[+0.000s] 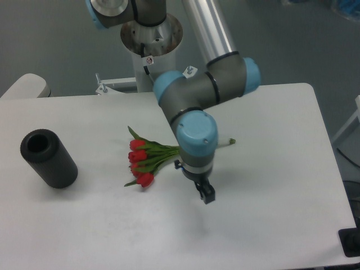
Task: Place the flowers on the table
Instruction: 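Raise the open gripper up and away from the tulips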
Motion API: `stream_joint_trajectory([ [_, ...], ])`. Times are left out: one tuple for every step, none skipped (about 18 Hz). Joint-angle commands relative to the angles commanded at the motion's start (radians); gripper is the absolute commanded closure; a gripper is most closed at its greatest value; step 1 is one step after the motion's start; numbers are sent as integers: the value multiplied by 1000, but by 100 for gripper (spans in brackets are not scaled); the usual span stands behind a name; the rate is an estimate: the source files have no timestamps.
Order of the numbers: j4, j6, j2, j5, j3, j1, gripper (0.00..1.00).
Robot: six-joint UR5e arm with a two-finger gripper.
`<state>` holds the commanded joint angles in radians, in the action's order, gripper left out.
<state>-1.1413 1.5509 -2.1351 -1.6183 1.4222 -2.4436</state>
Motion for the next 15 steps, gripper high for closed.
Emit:
stream_joint_trajectory([
  [0,0,-15,0,-20,-9,0],
  [0,0,-28,0,-41,-17,0],
  [0,0,-43,0,-61,-25,0],
  [0,0,-55,0,-78,-32,0],
  [0,2,-65,2,-92,-38,0],
  [0,2,-74,2,-103,-44,0],
  [0,2,-81,3,-114,-48,0],
  [0,2,-86,6,-117,-51,0],
  [0,2,-85,18,-114,-57,0],
  [2,0,-85,23,-109,-57,0],
  [3,0,-85,23,-106,-57,0],
  [3,0,-85,23,-106,-57,0],
  [3,0,-83,23,-105,-57,0],
  [3,0,-83,23,-103,-57,0],
  [3,0,-83,23,-103,-55,0],
])
